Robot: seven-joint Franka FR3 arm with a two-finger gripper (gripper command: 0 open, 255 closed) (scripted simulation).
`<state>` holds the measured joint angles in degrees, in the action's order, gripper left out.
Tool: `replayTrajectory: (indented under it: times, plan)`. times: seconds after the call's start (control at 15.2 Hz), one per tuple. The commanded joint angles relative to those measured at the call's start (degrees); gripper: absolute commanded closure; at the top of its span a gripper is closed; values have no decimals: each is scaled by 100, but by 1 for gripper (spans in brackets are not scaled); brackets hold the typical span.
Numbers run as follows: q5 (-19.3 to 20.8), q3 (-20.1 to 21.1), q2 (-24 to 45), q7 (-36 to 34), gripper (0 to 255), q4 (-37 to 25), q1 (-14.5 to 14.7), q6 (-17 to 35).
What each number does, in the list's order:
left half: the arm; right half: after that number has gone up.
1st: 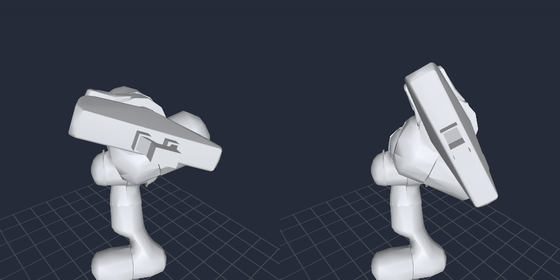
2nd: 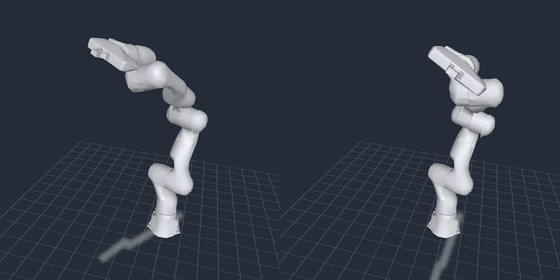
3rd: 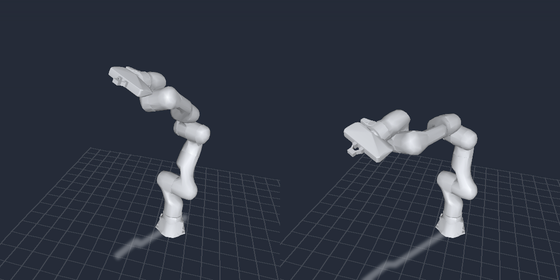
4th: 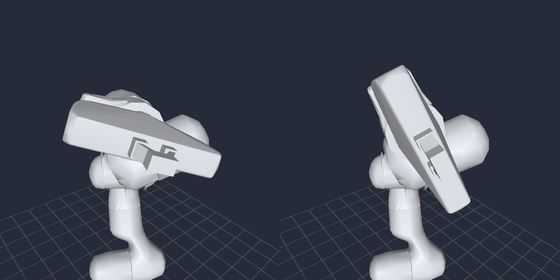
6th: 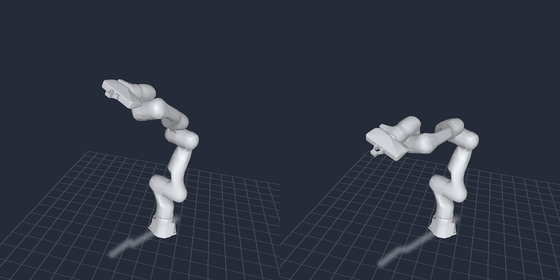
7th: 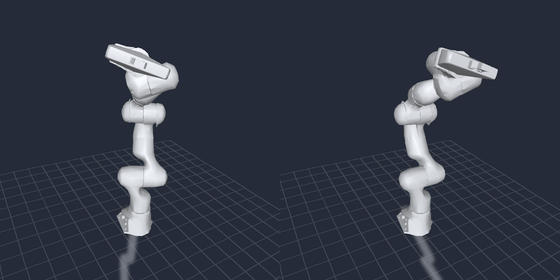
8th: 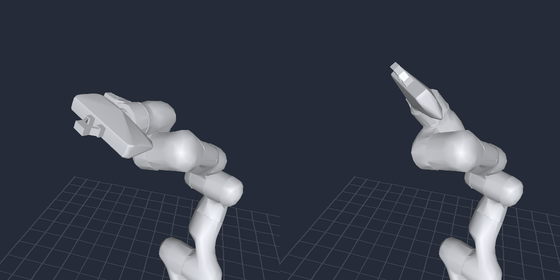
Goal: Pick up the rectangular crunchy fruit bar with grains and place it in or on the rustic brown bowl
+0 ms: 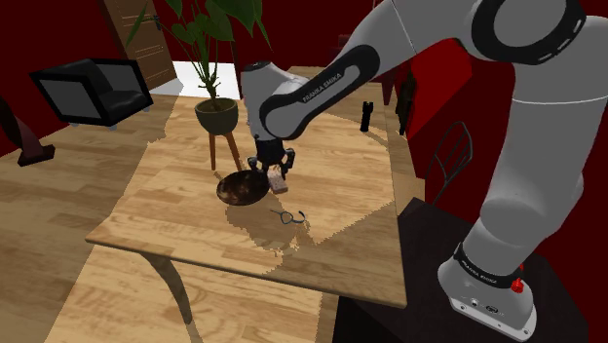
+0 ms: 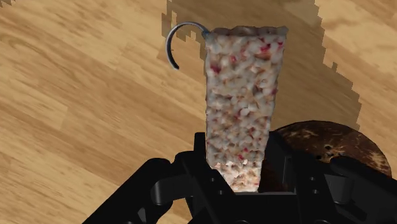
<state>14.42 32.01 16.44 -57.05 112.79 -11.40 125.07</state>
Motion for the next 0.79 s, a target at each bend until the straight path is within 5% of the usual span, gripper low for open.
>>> replayTrajectory:
  times: [0.0,0.59,0.73]
  plan:
    - [224,-84,454,-87,255,-579,137,-195]
    - [825,-507,2723,29,255,-4222,1106,-1651]
    - [856,-548,2912,53,255,-4481,1186,-1712]
